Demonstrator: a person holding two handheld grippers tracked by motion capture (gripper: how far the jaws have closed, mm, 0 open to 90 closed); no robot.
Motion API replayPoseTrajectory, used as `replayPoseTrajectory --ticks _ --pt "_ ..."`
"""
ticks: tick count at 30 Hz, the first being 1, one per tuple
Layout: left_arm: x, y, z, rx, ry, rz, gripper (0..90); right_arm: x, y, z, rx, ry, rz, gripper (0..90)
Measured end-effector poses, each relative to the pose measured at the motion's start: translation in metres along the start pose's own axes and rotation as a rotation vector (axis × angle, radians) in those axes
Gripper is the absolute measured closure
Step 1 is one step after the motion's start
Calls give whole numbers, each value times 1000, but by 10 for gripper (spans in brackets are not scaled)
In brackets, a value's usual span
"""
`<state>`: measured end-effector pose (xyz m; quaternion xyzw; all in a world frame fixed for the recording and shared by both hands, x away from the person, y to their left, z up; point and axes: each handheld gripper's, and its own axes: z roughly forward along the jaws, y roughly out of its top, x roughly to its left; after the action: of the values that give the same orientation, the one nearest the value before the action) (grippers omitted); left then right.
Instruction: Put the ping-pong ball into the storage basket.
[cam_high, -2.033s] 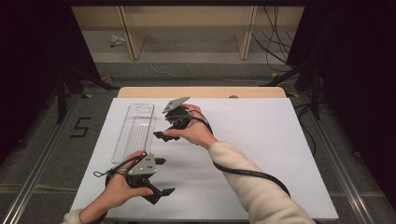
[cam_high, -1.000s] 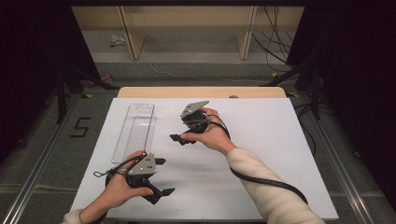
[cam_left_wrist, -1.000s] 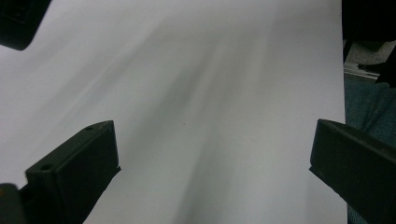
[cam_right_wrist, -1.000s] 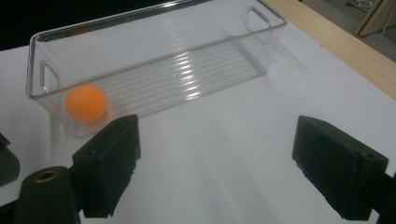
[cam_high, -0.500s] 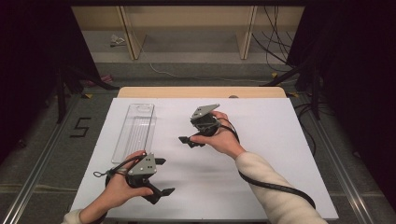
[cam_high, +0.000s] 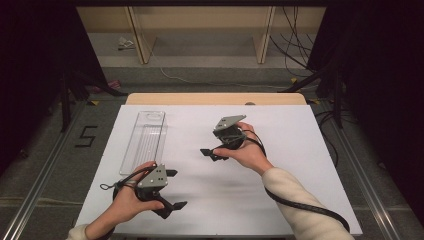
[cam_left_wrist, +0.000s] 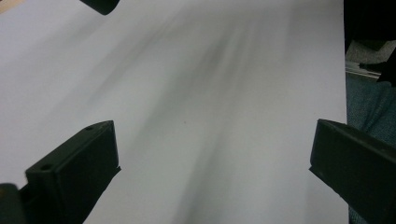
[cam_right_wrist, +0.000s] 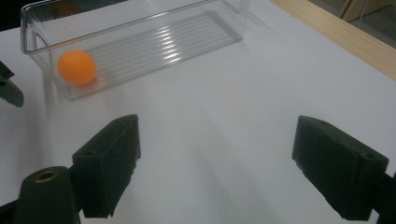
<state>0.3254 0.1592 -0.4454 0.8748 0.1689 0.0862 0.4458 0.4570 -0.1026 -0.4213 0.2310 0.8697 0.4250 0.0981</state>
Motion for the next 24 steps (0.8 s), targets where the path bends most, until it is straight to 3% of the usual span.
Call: replayPoseTrajectory --ticks 24 --pt "0 0 0 -1 6 -5 6 -4 -39 -34 -10 -44 45 162"
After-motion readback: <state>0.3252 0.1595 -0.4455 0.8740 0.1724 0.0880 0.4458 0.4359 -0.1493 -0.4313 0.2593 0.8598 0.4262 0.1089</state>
